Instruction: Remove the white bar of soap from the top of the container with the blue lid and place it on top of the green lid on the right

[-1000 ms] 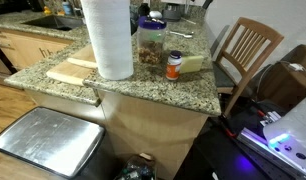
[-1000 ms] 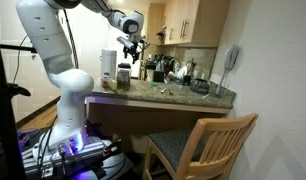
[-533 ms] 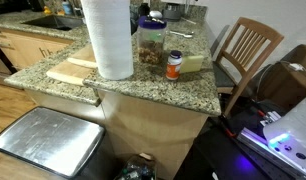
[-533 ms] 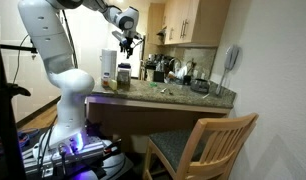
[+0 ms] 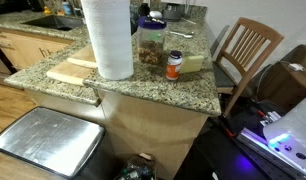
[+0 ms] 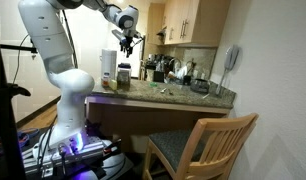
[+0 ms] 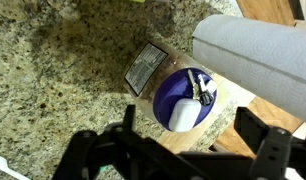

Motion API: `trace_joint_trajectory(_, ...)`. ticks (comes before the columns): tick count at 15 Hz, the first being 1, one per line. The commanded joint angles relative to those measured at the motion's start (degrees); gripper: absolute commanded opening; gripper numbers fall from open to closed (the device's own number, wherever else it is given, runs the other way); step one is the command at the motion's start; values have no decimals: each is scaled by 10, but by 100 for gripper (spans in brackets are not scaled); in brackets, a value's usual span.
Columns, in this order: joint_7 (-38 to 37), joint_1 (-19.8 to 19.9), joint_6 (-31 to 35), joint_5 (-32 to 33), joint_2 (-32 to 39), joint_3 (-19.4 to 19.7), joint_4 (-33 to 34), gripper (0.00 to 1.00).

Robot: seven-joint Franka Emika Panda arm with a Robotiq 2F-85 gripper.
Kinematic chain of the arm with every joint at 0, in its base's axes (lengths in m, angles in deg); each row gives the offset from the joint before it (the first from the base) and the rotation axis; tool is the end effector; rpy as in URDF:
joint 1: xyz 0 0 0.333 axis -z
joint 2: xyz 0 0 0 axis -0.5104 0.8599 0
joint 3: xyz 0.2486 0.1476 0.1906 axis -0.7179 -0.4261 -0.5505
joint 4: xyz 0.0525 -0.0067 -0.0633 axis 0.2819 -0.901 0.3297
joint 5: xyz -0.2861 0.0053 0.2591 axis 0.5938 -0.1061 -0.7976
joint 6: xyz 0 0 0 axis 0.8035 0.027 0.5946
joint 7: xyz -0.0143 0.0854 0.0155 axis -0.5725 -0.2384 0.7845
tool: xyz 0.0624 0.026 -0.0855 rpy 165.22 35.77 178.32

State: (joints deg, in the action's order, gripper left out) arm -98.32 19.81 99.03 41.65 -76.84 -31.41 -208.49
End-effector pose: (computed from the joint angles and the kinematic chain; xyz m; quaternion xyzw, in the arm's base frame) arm 0.4266 0.1811 0.6156 -0.9728 0.0101 -0.0966 0.2102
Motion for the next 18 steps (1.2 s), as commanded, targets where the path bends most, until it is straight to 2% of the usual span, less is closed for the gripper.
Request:
trace_joint_trajectory(1, -14, 2, 20, 4, 22, -16, 14, 100)
trace_joint_trajectory(4, -39, 2, 64, 29, 38, -41, 18, 100)
trace_joint_trajectory(5, -66, 8, 101, 53, 45, -57, 15, 100)
trace_joint_trajectory(8, -133, 11, 151, 118, 68, -83, 14, 100)
trace_joint_trajectory(9, -105, -2, 126, 90, 46, -64, 5, 100)
trace_joint_trajectory(14, -115, -3, 135, 95, 58, -66, 7, 100)
trace_joint_trajectory(18, -125, -12, 223, 79, 89, -78, -4, 100)
